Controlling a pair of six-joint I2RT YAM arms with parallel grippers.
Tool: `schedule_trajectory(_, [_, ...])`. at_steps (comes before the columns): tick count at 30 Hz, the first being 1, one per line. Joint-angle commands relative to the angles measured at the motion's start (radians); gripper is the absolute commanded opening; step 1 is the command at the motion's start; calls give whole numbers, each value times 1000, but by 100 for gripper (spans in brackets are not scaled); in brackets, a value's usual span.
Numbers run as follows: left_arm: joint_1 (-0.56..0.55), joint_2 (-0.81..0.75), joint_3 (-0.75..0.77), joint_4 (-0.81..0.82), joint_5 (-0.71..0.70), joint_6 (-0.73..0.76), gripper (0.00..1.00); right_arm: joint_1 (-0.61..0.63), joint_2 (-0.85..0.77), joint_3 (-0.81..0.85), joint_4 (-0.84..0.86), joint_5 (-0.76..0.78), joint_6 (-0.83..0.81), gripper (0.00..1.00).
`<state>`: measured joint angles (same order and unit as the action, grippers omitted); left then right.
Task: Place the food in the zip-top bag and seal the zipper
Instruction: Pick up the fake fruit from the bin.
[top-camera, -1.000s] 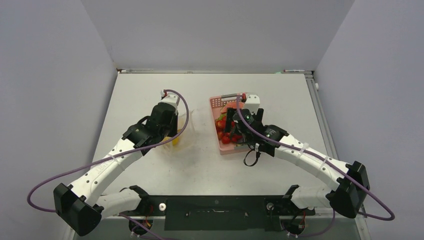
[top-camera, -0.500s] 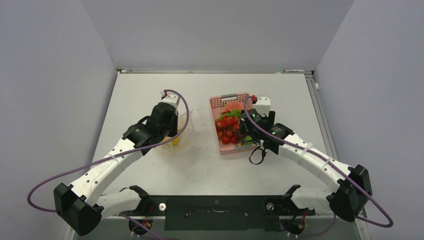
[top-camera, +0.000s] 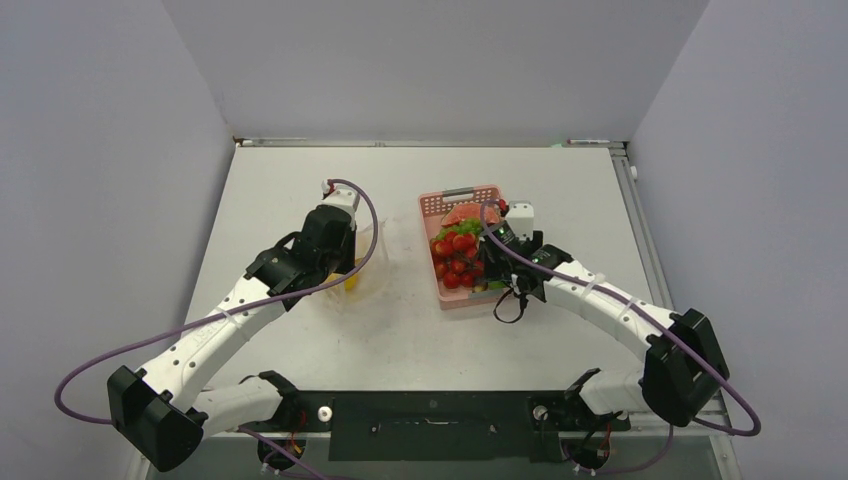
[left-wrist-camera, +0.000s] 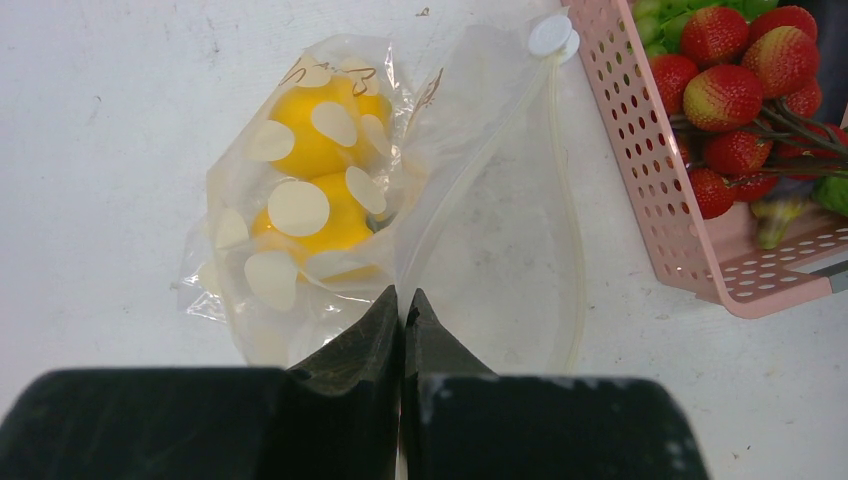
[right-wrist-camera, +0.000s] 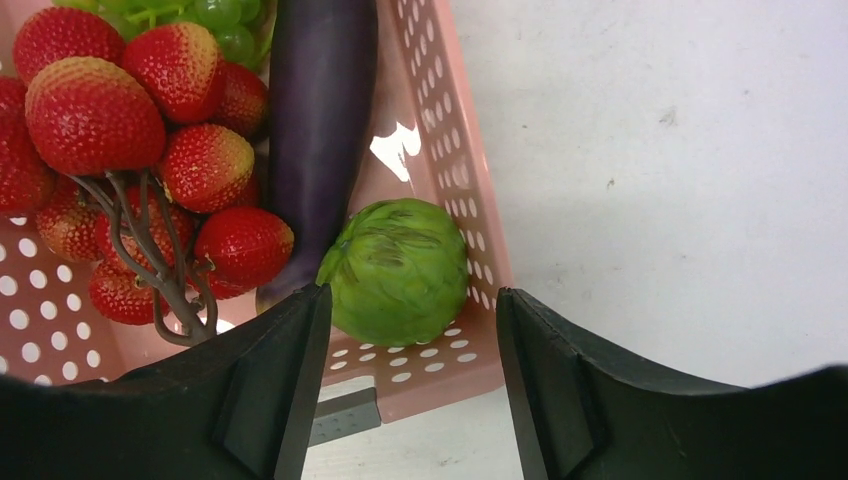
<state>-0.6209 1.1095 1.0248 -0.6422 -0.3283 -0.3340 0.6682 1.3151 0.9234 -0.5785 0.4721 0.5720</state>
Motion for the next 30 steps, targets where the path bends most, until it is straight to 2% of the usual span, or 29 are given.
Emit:
schedule_trajectory(1, [-2,-8,8,35,8,-2,0,-7,27,-3,45,-33,-23,62])
schedule_trajectory(14, [-2,-7,9,34,8,-2,0,-7,113,-14,69,-48,-28,66])
schedule_trajectory(22, [-2,-6,8,34,9,-1,0,-7,160,-11,65,-10,-27,74])
schedule_trajectory(27, [-2,-6,9,35,9,0,0,-7,197,-15,77,-14,-23,73])
schedule_trajectory(30, [-2,-6,8,33,9,0,0,-7,206,-18,82,-14,-27,66])
